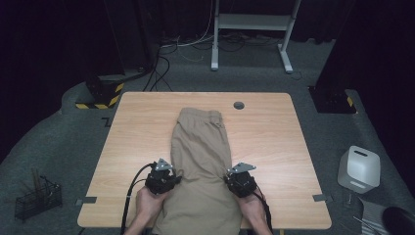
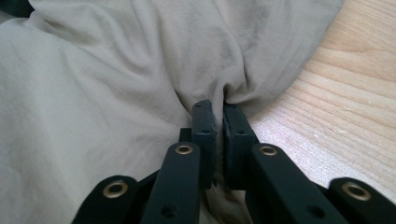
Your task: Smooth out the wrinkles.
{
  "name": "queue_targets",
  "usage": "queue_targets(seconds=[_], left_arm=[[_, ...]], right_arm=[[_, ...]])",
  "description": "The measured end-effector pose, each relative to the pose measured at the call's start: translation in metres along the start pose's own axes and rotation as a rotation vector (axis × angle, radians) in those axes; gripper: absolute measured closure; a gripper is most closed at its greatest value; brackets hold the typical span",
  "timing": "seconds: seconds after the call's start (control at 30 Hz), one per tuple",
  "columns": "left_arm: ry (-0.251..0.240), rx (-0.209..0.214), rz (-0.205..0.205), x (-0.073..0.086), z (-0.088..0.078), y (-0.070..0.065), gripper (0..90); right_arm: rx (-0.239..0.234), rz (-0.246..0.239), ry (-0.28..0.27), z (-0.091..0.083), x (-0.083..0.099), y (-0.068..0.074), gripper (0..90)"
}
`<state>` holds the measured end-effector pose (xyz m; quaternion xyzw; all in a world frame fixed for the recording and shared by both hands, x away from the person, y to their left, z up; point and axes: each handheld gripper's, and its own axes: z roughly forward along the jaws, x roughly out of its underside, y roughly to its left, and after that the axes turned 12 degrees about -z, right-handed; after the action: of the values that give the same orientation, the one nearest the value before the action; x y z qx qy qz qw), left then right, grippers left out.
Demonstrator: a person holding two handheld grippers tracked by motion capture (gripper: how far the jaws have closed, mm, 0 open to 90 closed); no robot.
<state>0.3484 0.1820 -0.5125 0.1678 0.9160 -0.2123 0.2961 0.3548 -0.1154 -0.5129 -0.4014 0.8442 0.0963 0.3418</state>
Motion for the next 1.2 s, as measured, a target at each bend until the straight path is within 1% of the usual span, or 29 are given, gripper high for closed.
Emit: queue_targets(seconds=[0.03,0.1,0.17,0.2,0.27,0.3,0.4,0.43,0.47,0.6,0.7,0.77,0.87,1.07,1.1,1.2], left_arm=[[0.000,-0.002,0.011,-0.001,-0.001,0.001,83.6],[-0.008,0.015,0.002,-0.002,-0.003,0.003,83.7],[-0.030,0.039,-0.012,-0.004,-0.008,0.005,83.9],[-0.044,0.051,-0.017,-0.005,-0.011,0.006,84.0],[-0.069,0.074,-0.026,-0.008,-0.017,0.007,84.0],[-0.078,0.080,-0.030,-0.010,-0.020,0.007,84.1],[-0.107,0.097,-0.031,-0.016,-0.030,0.008,84.1],[-0.118,0.100,-0.025,-0.019,-0.034,0.008,84.1],[-0.124,0.099,-0.022,-0.021,-0.036,0.007,84.1],[-0.163,0.095,-0.003,-0.029,-0.046,0.005,84.1],[-0.181,0.093,0.002,-0.034,-0.051,0.006,84.2],[-0.187,0.089,0.005,-0.038,-0.054,0.005,84.1],[-0.206,0.087,0.015,-0.045,-0.058,0.005,84.1],[-0.255,0.083,0.032,-0.065,-0.070,0.007,84.1],[-0.260,0.083,0.031,-0.069,-0.071,0.007,84.1],[-0.277,0.063,0.051,-0.079,-0.075,0.006,84.1]], right_arm=[[-0.006,0.005,0.002,0.000,0.000,-0.001,86.6],[-0.014,0.011,-0.005,0.000,0.001,-0.002,87.0],[-0.018,0.021,-0.011,-0.001,0.001,-0.003,87.3],[-0.016,0.015,-0.018,-0.002,0.002,-0.004,87.4],[-0.008,0.004,-0.043,-0.008,0.001,-0.004,87.5],[-0.005,0.006,-0.061,-0.012,0.000,-0.005,87.5],[0.003,0.001,-0.110,-0.024,-0.004,-0.008,87.6],[0.013,-0.008,-0.125,-0.027,-0.006,-0.008,87.6],[0.022,-0.020,-0.145,-0.031,-0.008,-0.008,87.6],[0.042,-0.044,-0.195,-0.041,-0.014,-0.010,87.5],[0.059,-0.060,-0.221,-0.046,-0.020,-0.014,87.5],[0.060,-0.056,-0.240,-0.049,-0.025,-0.016,87.5],[0.081,-0.091,-0.270,-0.056,-0.034,-0.019,87.4],[0.102,-0.108,-0.311,-0.067,-0.054,-0.031,87.4],[0.111,-0.114,-0.319,-0.068,-0.058,-0.033,87.4],[0.131,-0.125,-0.335,-0.071,-0.067,-0.037,87.4]])
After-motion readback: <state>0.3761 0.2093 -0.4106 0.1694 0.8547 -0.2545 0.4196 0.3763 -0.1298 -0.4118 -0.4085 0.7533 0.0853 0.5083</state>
